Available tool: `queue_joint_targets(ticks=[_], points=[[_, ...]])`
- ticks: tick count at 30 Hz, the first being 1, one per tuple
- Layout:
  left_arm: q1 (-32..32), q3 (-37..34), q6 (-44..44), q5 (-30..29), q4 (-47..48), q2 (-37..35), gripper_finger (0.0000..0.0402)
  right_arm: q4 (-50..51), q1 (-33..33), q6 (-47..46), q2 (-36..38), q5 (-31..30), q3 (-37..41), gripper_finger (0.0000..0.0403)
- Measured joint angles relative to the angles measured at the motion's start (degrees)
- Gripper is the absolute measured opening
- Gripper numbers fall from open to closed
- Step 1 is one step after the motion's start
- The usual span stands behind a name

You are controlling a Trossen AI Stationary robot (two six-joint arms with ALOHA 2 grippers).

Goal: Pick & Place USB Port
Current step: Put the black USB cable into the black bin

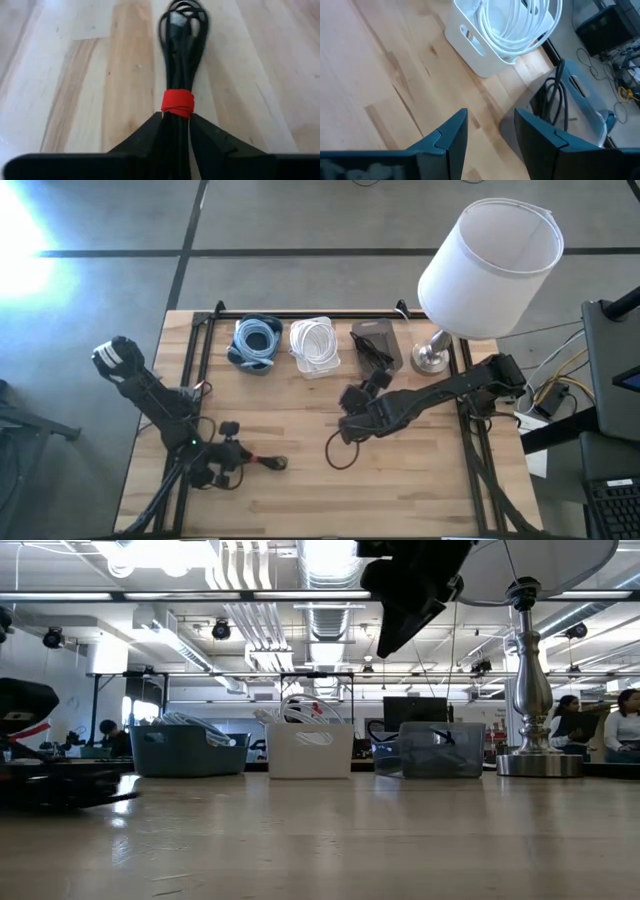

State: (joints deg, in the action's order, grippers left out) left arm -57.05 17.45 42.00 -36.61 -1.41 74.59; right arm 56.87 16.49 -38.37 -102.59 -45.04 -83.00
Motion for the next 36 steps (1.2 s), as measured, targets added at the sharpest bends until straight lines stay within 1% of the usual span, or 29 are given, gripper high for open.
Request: queue_joint_targets(ticks=[6, 7, 10, 12, 15, 20, 22, 24, 27, 30, 36], points=[[2.2, 0.3, 0.7, -0.1, -0.2, 0.0, 0.0029, -5.5, 0.0, 0.1, 0.0, 0.1, 0.0, 0.0151], [2.6, 0.5, 0.7, -0.3, -0.2, 0.0, 0.0023, -6.6, 0.0, 0.3, 0.0, 0.1, 0.0, 0.0149], [4.4, 1.5, -0.1, -2.2, -0.2, 0.0, 0.0023, -10.7, 0.0, 4.0, 0.0, 0.2, 0.0, 0.0147], [5.8, 2.2, -1.0, -4.1, -0.4, 0.0, 0.0023, -14.1, 0.0, 6.8, 0.0, 1.9, 0.0, 0.0145], [7.8, 3.2, -2.1, -6.1, -0.4, 0.0, 0.0026, -20.2, -0.1, 12.0, 0.1, 9.3, 0.0, 0.0143], [10.4, 5.3, -6.3, -10.5, -0.6, 0.0, 0.0027, -37.3, 0.0, 23.4, -1.2, 24.4, 1.9, 0.0145], [11.0, 6.1, -7.9, -12.9, -0.7, 0.0, 0.0028, -44.5, 0.0, 26.6, -2.5, 28.5, 2.7, 0.0144], [11.3, 6.8, -9.1, -15.1, -0.7, 0.0, 0.0028, -49.4, 0.0, 28.8, -4.1, 31.7, 2.9, 0.0142], [11.4, 7.4, -9.2, -17.1, -0.8, 0.0, 0.0028, -53.2, 0.0, 31.4, -5.8, 33.3, 2.8, 0.0139], [11.4, 7.7, -9.3, -18.1, -1.2, 0.0, 0.0029, -53.4, 0.0, 34.1, -7.5, 33.4, 1.8, 0.0142], [11.6, 7.7, -9.2, -20.5, -3.0, 0.0, 0.0029, -53.3, 0.0, 38.8, -12.8, 33.1, -1.4, 0.0166]])
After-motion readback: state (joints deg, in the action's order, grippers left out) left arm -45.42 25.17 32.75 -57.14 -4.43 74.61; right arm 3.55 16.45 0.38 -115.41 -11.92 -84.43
